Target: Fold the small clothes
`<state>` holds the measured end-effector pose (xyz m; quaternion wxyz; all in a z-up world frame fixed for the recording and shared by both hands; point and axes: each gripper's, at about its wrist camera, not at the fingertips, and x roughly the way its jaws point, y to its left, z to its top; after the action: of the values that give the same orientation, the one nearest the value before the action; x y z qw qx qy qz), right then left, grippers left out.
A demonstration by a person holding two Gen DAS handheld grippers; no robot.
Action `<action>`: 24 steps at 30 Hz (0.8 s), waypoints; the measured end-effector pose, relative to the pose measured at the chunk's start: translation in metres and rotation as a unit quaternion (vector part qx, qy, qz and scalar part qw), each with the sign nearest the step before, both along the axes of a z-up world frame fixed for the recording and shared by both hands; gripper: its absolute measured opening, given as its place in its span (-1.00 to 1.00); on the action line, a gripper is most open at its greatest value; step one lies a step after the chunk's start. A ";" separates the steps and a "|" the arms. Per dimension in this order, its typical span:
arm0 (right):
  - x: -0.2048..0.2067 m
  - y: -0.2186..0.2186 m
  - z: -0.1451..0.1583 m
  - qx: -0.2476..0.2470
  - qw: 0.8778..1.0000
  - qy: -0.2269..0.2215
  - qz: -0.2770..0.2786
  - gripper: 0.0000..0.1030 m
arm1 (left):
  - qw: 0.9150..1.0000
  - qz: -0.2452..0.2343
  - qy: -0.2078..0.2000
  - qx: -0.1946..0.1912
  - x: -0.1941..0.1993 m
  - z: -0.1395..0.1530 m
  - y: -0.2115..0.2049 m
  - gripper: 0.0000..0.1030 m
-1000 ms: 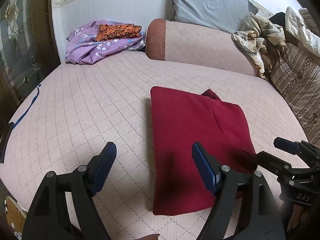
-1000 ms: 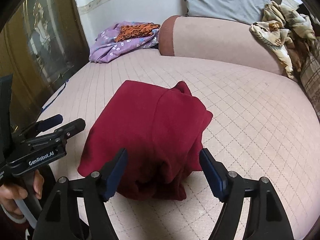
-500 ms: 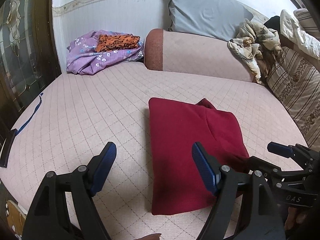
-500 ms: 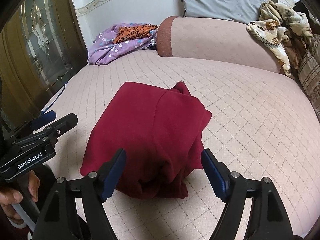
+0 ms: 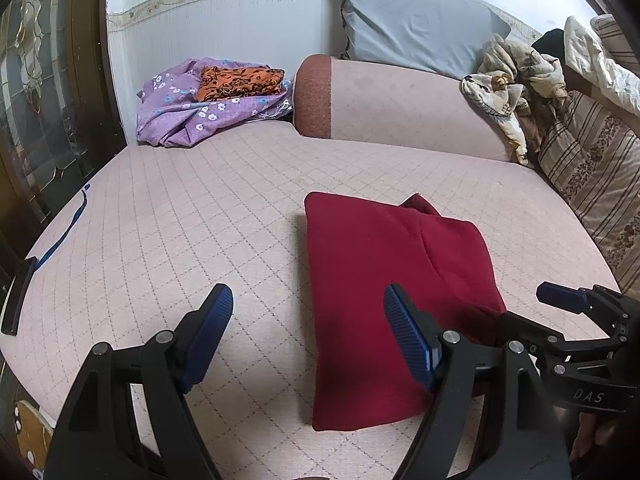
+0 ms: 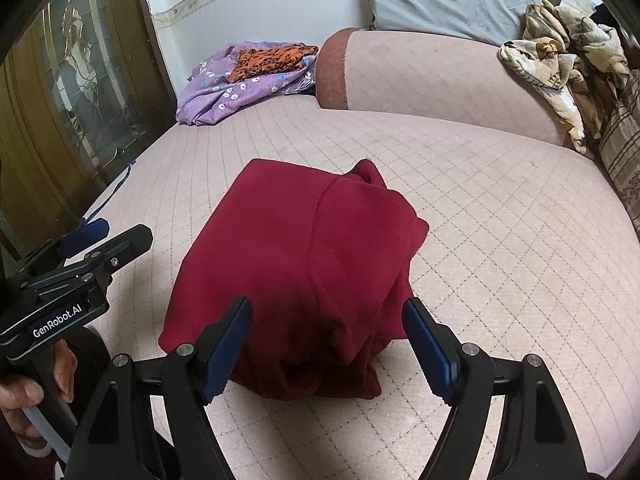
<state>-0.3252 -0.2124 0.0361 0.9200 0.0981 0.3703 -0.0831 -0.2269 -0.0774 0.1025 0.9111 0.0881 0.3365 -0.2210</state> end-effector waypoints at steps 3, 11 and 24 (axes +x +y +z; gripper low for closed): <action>0.003 0.001 0.001 0.000 1.000 0.001 0.003 0.53 | 1.000 0.001 -0.002 0.003 0.001 0.000 0.000 0.51; 0.007 -0.001 -0.002 0.003 1.000 0.004 0.003 0.53 | 1.000 0.005 0.001 0.004 0.004 -0.003 0.000 0.51; 0.008 -0.002 -0.006 0.006 1.000 0.010 0.001 0.53 | 1.000 0.004 0.005 0.008 0.005 -0.006 -0.001 0.51</action>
<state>-0.3171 -0.2144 0.0304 0.9157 0.1027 0.3800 -0.0811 -0.2218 -0.0789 0.0964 0.9094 0.0933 0.3434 -0.2152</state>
